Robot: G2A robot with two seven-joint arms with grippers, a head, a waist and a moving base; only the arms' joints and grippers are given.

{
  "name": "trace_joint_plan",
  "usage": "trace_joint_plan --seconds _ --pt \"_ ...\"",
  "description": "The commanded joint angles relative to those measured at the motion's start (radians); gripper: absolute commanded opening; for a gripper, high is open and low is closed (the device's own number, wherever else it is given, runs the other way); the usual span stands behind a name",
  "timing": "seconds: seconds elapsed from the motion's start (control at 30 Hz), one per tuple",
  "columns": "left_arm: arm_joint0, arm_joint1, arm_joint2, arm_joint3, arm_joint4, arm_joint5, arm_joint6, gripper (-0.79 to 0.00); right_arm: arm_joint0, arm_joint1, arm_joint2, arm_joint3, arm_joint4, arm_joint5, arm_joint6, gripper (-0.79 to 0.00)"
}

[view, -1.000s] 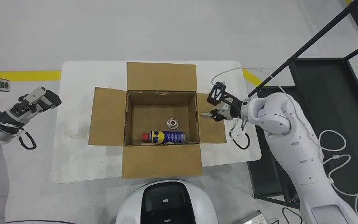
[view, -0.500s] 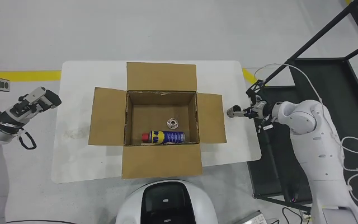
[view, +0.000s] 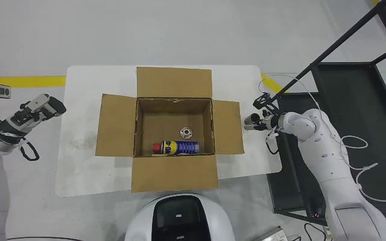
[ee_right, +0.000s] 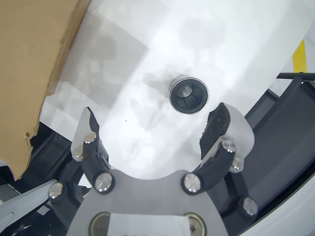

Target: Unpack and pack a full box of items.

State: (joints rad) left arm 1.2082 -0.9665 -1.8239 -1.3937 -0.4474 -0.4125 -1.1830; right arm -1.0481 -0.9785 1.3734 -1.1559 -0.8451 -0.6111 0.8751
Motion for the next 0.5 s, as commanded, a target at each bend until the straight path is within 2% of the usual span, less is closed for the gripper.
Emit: trace_joint_plan --seconds 0.0,0.47 --pt "0.0 0.0 0.0 0.0 0.0 0.0 0.0 0.0 0.029 -0.005 -0.025 0.051 -0.006 0.019 -0.008 0.0" --pt "0.0 0.0 0.0 0.0 0.0 0.0 0.0 0.0 0.182 -0.05 -0.171 0.284 0.003 0.048 -0.07 0.0"
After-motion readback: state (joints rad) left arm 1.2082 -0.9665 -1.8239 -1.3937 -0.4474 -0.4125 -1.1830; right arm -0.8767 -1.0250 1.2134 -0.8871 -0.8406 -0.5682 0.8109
